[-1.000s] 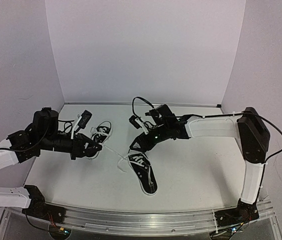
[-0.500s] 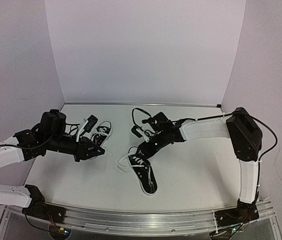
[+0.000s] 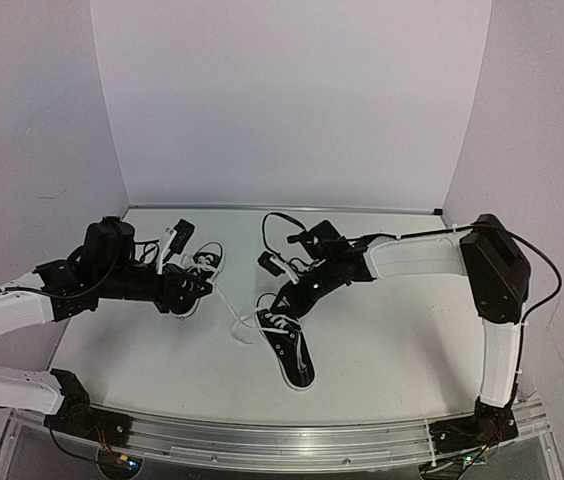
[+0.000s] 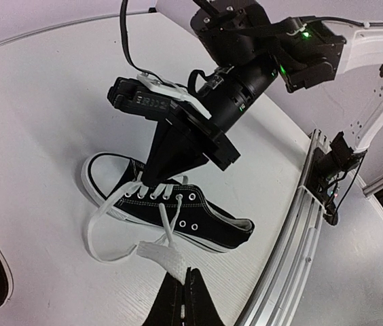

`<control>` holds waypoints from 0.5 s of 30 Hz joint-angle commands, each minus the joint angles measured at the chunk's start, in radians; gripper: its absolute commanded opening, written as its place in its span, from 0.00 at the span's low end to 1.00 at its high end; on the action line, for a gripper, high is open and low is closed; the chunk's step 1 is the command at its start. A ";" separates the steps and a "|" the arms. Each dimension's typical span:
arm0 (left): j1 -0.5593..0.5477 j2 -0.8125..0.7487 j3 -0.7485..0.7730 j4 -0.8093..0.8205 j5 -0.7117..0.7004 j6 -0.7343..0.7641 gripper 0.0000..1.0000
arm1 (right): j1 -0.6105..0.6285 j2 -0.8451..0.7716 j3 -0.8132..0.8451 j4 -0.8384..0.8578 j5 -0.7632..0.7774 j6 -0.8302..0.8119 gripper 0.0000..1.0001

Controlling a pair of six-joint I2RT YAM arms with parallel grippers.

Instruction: Tie the shoes

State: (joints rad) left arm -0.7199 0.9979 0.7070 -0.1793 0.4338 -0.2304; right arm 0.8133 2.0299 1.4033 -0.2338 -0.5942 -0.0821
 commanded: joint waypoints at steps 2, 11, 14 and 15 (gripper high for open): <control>-0.001 0.034 -0.015 0.139 0.027 -0.048 0.00 | 0.055 -0.113 -0.022 0.021 -0.074 -0.040 0.00; -0.001 0.263 -0.069 0.482 -0.008 -0.241 0.00 | 0.085 -0.153 -0.104 0.048 -0.013 -0.053 0.00; -0.001 0.402 -0.038 0.578 0.022 -0.286 0.00 | 0.086 -0.176 -0.134 0.063 0.011 -0.054 0.00; -0.001 0.444 -0.025 0.610 0.030 -0.300 0.00 | 0.087 -0.182 -0.143 0.068 0.021 -0.054 0.00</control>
State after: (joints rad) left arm -0.7200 1.3276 0.6392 0.2230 0.4414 -0.4380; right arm 0.9039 1.9175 1.2890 -0.2053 -0.6151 -0.1208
